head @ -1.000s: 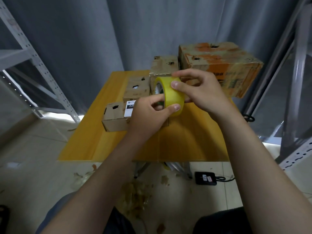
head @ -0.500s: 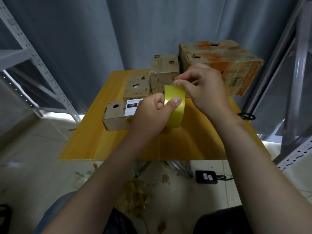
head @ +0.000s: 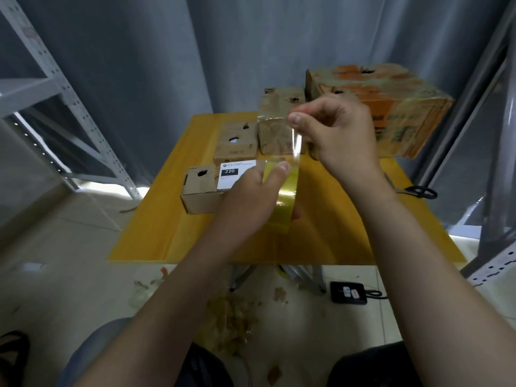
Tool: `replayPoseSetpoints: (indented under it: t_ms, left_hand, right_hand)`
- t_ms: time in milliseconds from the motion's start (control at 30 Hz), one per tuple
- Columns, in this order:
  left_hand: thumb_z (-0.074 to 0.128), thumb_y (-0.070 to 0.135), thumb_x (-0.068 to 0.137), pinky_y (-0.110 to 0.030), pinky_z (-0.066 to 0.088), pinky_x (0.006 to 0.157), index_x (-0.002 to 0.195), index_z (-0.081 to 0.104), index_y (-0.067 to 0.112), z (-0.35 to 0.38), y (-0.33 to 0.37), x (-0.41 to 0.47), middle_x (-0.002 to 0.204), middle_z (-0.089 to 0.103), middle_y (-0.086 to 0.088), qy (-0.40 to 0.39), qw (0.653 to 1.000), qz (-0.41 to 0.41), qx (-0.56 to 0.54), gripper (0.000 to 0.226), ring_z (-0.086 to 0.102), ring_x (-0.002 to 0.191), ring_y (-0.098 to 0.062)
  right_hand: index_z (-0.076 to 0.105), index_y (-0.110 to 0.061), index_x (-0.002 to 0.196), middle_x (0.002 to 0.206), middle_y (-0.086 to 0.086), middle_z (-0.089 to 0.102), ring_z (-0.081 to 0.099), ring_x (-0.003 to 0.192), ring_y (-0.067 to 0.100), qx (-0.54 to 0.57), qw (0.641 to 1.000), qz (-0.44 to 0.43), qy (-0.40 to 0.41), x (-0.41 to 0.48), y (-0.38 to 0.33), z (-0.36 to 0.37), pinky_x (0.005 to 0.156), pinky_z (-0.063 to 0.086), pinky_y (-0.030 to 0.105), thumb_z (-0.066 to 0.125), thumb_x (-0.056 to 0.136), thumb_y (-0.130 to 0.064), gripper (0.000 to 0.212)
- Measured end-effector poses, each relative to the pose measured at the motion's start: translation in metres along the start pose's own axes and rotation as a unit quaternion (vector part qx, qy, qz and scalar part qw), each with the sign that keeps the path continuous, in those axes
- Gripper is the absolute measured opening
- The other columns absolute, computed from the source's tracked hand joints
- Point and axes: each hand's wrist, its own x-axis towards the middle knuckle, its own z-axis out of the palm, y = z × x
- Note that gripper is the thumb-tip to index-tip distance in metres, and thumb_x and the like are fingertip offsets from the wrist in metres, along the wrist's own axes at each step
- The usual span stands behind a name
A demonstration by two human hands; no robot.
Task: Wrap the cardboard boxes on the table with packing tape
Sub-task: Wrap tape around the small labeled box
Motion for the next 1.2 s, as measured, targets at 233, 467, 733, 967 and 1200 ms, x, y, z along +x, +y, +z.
replayPoseSetpoints:
  t_ms: [233,467,733,967,1200]
  left_hand:
    - [0.049,0.036,0.109,0.0,0.043,0.055,0.08,0.075,0.035,0.001,-0.014,-0.016,0.066,0.069,0.032,-0.082,0.991,0.023,-0.1,0.039,0.065,0.069,0.019]
    - [0.041,0.054,0.106,-0.039,0.052,0.099,0.098,0.076,0.019,-0.02,-0.024,-0.012,0.087,0.081,0.0,-0.218,0.974,-0.058,-0.014,0.051,0.076,0.09,-0.009]
    - [0.062,0.049,0.1,-0.04,0.063,0.07,0.125,0.055,0.02,-0.031,-0.024,-0.004,0.096,0.079,-0.019,-0.234,0.937,-0.165,-0.202,0.039,0.079,0.083,-0.034]
    - [0.06,0.047,0.103,-0.042,0.066,0.073,0.11,0.066,0.019,-0.035,-0.025,-0.005,0.102,0.078,-0.021,-0.31,0.917,-0.186,-0.168,0.029,0.079,0.086,-0.032]
    - [0.058,0.045,0.103,-0.057,0.055,0.103,0.123,0.063,0.01,-0.035,-0.026,-0.003,0.111,0.077,-0.022,-0.312,0.901,-0.216,-0.213,0.041,0.076,0.098,-0.035]
  right_hand:
    - [0.076,-0.025,0.083,0.074,-0.005,0.074,0.068,0.061,0.004,0.028,0.993,0.114,0.006,0.009,0.023,0.007,0.057,0.053,0.018,0.079,0.091,-0.019,0.011]
    - [0.079,-0.023,0.091,0.084,-0.002,0.078,0.073,0.074,0.008,0.007,0.989,0.135,-0.058,0.008,0.028,0.02,0.068,0.059,0.021,0.078,0.092,-0.022,0.001]
    - [0.08,-0.01,0.097,0.079,0.002,0.075,0.075,0.076,0.026,0.068,0.982,0.169,-0.043,0.013,0.035,0.032,0.077,0.065,0.039,0.077,0.093,-0.019,0.01]
    - [0.078,-0.018,0.088,0.076,-0.007,0.074,0.07,0.061,0.012,0.042,0.982,0.168,-0.073,0.011,0.043,0.044,0.065,0.059,0.028,0.079,0.091,-0.018,0.003]
    - [0.081,-0.018,0.091,0.077,-0.005,0.078,0.074,0.066,0.012,0.034,0.978,0.196,-0.069,0.038,0.055,0.045,0.062,0.059,0.025,0.082,0.089,-0.026,0.008]
